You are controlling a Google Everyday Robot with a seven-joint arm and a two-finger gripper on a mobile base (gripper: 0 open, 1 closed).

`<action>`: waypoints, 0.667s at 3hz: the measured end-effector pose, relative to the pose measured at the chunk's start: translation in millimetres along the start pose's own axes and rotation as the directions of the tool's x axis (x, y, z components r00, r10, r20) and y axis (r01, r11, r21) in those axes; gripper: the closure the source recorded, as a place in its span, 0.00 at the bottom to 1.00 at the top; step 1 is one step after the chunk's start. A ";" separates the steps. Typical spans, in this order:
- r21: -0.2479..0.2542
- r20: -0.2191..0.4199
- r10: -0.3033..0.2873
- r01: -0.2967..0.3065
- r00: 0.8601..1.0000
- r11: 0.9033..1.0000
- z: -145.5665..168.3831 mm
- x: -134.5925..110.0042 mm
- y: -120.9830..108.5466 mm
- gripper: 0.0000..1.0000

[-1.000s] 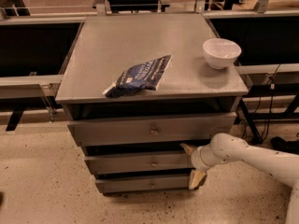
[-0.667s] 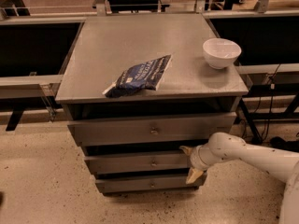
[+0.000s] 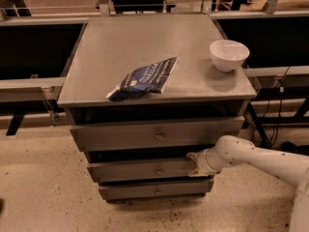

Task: Open middle drawer

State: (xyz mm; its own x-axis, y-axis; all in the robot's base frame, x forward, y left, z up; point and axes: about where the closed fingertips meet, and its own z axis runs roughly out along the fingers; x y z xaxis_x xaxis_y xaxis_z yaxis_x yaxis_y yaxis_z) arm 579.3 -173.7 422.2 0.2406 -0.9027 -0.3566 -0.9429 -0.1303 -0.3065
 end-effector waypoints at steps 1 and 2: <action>0.000 0.000 0.000 0.000 1.000 1.000 -0.2 0.0 0.0 0.57; 0.000 0.000 0.000 0.000 1.000 1.000 -5.6 -2.2 -1.9 0.51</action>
Offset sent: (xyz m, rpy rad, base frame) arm -0.0398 0.0004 0.0088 0.0195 0.0963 0.0875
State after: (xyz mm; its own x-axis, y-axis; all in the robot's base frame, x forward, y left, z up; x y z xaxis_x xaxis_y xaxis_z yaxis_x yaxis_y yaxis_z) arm 579.3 -173.8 428.5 0.2404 -0.9029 -0.3564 -0.9430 -0.1301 -0.3064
